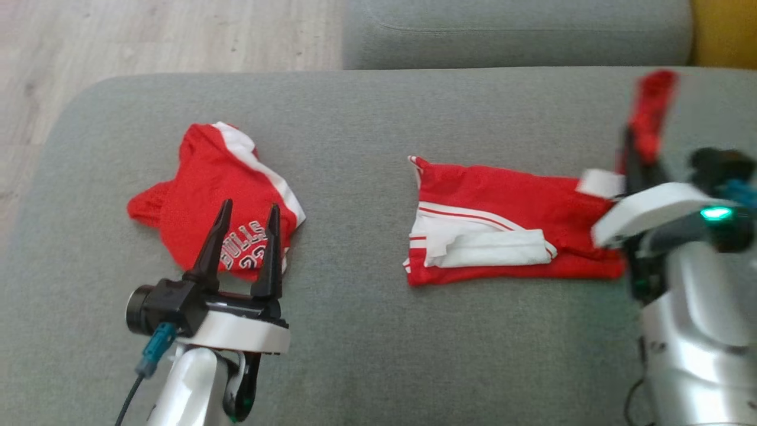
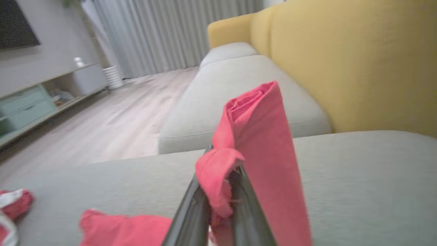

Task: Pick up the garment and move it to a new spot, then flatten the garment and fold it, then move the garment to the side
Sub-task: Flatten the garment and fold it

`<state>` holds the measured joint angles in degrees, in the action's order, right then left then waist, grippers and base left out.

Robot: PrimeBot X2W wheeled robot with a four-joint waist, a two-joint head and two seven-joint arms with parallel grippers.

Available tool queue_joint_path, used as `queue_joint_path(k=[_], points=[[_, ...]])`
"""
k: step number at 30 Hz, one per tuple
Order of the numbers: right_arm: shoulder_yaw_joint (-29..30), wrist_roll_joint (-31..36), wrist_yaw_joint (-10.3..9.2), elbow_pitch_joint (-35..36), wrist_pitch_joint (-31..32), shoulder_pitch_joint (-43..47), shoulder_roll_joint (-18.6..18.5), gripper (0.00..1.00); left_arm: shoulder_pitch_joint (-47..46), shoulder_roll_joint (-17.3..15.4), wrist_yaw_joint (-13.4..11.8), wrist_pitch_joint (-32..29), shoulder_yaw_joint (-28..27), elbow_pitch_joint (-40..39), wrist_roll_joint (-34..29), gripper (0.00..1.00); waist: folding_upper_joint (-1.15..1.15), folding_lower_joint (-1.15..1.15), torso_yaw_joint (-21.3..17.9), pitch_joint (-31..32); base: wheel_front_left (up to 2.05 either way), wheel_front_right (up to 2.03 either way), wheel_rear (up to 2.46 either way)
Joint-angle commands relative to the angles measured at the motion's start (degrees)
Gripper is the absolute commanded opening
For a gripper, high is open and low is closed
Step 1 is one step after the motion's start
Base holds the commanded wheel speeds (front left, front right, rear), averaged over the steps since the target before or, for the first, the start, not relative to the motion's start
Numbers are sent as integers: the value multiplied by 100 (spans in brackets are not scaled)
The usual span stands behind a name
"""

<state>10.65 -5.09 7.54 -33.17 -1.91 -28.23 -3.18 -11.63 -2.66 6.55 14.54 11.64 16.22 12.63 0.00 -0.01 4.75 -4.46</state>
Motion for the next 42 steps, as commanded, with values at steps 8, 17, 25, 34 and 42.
queue_joint_path(k=[8,17,25,34,42], points=[[-1815,-1213,-5,-224,-269,-141,29,0,-197,-22,-21,46,-49,-185,13,100,0,1,276,-55,0,0,0],[-3164,-2029,-5,-967,-747,-233,30,0,-221,-22,-47,46,32,-147,39,100,0,1,465,-141,0,0,0],[-3655,-2329,-5,-1279,-938,-302,30,0,-198,-22,-71,46,58,-152,52,100,0,1,477,-145,0,0,0],[-4106,-2525,-5,-1485,-1014,-357,30,0,-213,-22,-105,46,163,-155,112,100,0,1,530,-164,0,0,0],[-4609,-2744,-5,-1500,-767,-298,30,100,-233,-21,-106,46,177,-115,142,100,0,1,585,-178,0,0,0]])
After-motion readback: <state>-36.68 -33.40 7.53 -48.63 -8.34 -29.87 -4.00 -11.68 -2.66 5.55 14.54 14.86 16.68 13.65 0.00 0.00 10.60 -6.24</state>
